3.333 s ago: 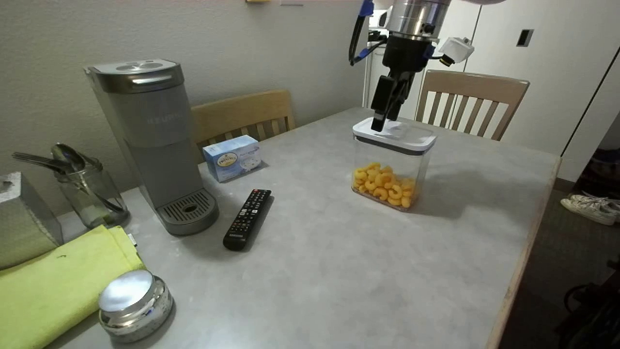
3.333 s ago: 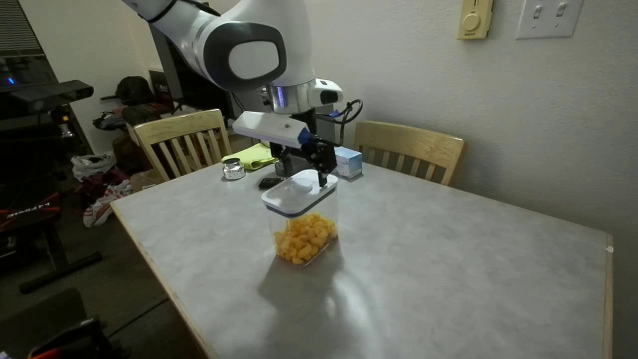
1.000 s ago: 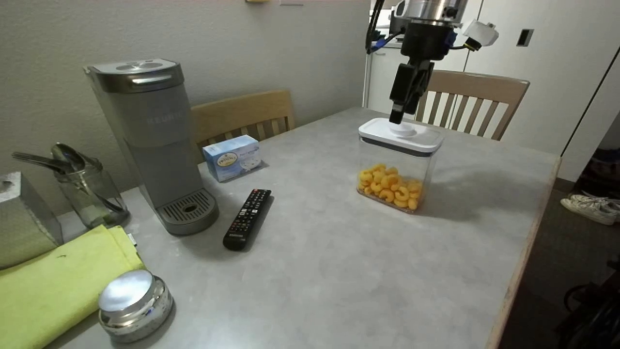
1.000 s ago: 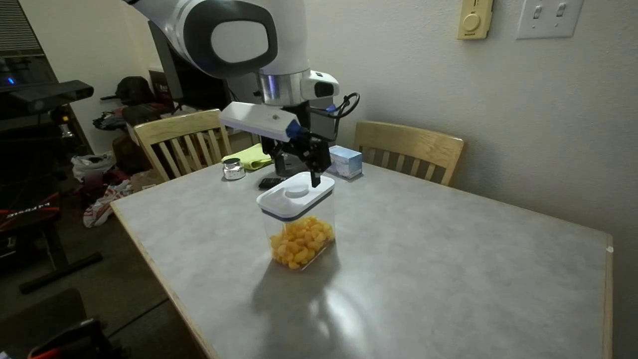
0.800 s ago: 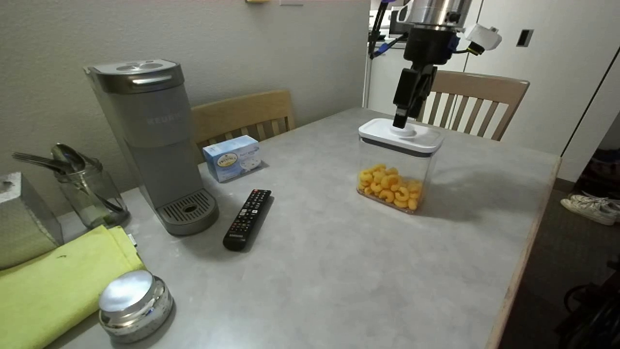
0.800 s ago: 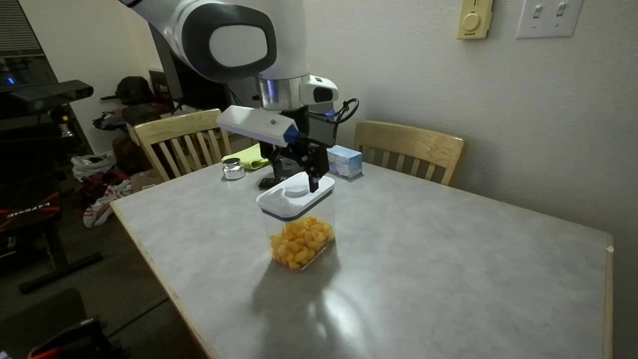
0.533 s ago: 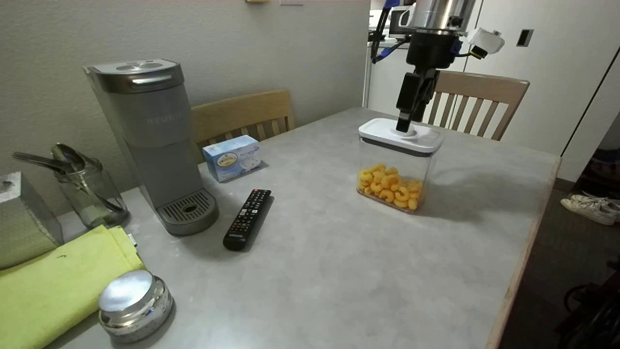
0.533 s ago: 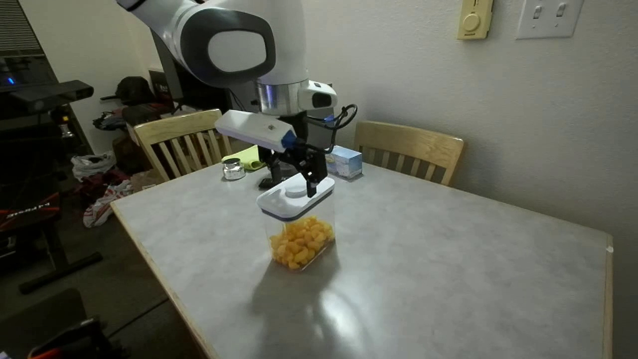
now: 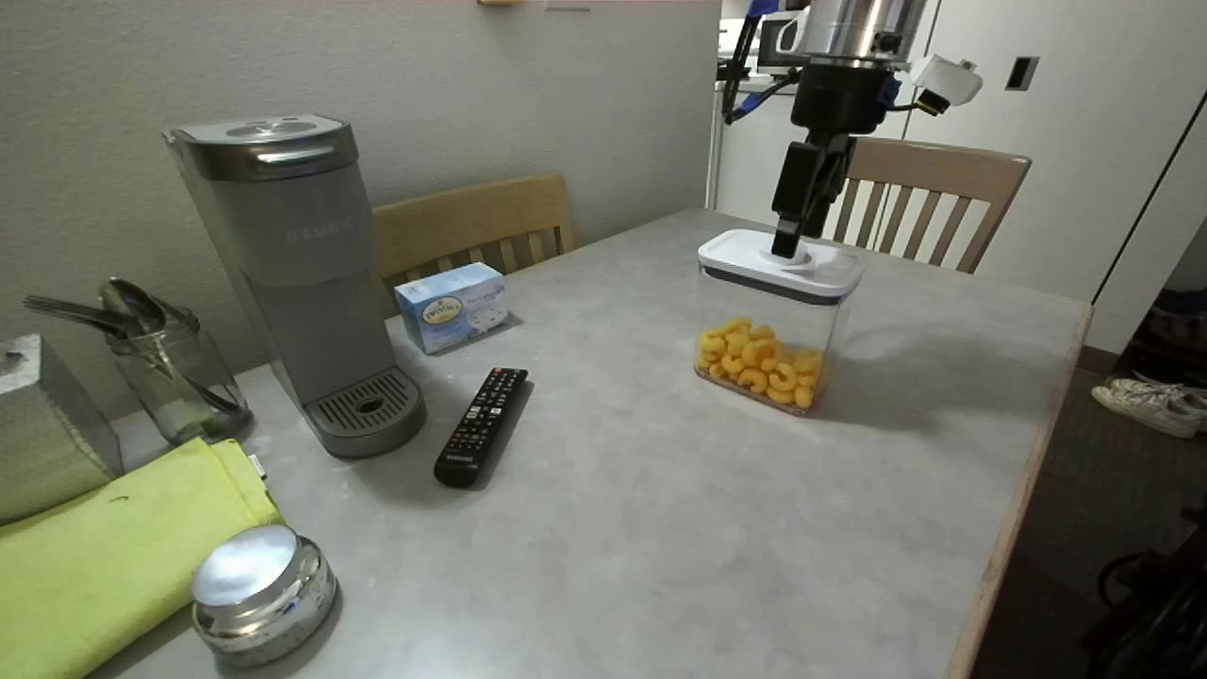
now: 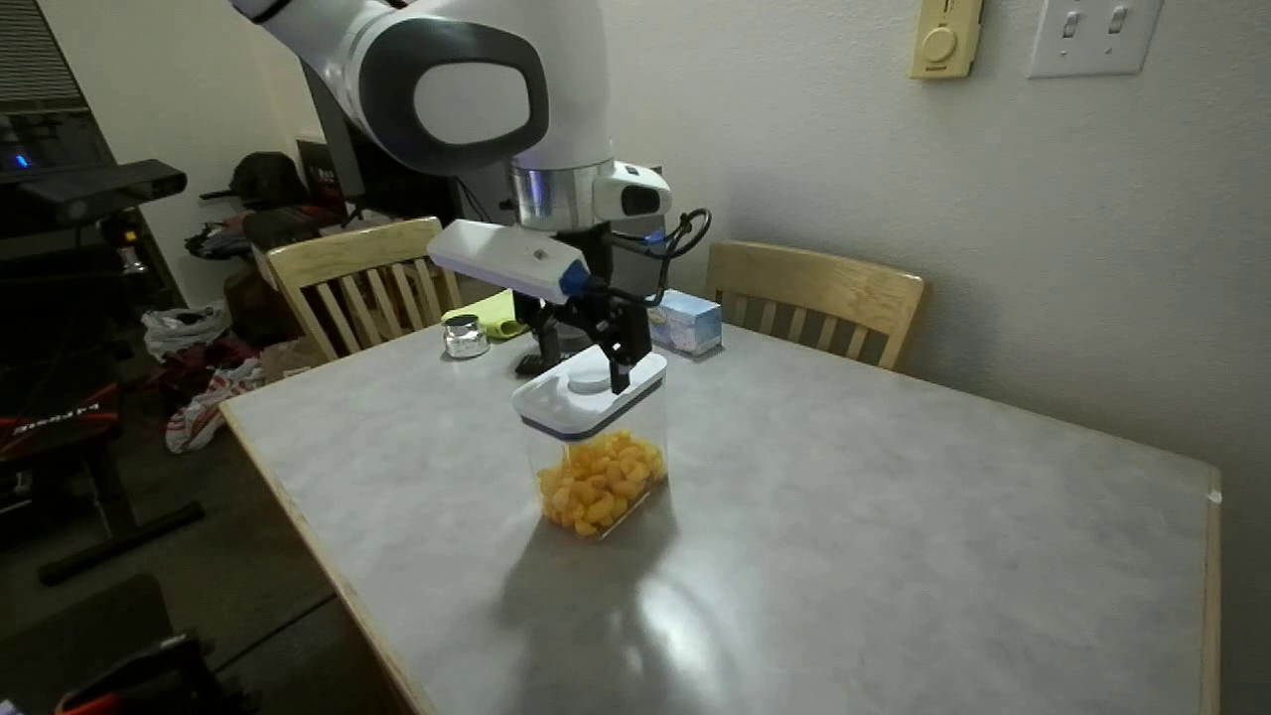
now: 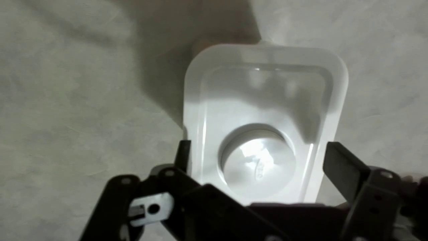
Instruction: Pick up the white lid and put it on the table. Pick up the white lid and put it back on the container.
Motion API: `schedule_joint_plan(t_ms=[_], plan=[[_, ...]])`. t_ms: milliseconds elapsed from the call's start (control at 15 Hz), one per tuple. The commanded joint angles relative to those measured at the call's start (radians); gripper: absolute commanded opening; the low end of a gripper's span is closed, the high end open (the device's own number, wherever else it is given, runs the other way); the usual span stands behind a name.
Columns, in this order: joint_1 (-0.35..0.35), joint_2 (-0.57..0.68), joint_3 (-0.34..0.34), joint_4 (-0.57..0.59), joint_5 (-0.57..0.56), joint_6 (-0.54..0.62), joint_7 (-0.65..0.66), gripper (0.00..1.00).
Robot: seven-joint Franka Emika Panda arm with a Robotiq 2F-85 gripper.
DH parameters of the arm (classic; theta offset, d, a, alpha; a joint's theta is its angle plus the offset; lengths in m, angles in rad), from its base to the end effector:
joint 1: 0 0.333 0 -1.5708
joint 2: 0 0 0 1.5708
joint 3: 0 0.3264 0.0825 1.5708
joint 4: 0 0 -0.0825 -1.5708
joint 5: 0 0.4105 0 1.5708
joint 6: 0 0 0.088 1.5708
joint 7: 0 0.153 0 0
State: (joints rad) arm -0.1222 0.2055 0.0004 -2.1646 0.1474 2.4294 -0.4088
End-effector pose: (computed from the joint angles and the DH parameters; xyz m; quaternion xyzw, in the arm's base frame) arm 0.5861 -0.0668 0.2517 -0.9944 -0.0888 -0.0416 0.0403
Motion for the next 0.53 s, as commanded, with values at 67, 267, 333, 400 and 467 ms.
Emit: schedule_joint_plan(t_ms=[67,267,333,400,467], plan=[[-0.005,-0.002,0.004,-0.002,0.028,-0.013,-0.012,0.78],[-0.005,-0.001,0.004,-0.001,0.03,-0.014,-0.012,0.65],[-0.005,0.0,0.004,-0.001,0.03,-0.014,-0.012,0.62],[-0.005,0.0,0.004,0.0,0.03,-0.014,-0.012,0.62],[-0.005,0.001,0.005,0.001,0.03,-0.014,-0.012,0.63]])
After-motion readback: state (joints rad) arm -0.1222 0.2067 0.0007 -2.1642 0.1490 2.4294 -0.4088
